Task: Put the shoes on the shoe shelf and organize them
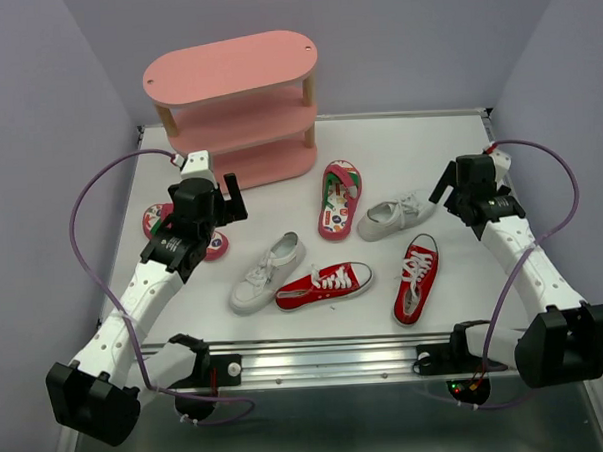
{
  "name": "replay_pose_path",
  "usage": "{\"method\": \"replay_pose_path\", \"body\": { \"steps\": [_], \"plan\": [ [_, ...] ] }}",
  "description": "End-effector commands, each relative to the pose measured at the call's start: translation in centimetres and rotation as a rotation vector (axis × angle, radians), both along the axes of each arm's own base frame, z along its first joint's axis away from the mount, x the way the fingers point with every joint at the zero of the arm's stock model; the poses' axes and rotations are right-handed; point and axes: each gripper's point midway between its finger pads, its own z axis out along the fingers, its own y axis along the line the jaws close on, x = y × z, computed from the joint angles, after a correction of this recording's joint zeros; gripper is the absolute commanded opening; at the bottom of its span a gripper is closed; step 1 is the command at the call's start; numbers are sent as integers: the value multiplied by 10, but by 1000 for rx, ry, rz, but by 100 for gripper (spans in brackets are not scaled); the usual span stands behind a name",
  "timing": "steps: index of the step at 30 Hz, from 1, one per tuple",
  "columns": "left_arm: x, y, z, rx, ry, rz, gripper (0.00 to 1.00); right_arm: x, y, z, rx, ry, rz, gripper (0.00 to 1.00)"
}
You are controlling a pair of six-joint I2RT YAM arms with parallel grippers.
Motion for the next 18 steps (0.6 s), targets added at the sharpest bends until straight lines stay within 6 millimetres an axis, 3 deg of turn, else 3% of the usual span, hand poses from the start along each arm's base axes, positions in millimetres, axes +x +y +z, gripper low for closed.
{"method": "replay_pose_path", "body": {
  "steps": [1,9,18],
  "plan": [
    [5,-5,22,-29,-74,-14,99,5,-1,12,3,-63,-9,100],
    [8,-6,22,-28,-81,-10,99,6,4,12,14,-69,23,100],
    [8,-5,5,-29,-58,40,99,7,10,14,38,-92,50,100]
  ]
}}
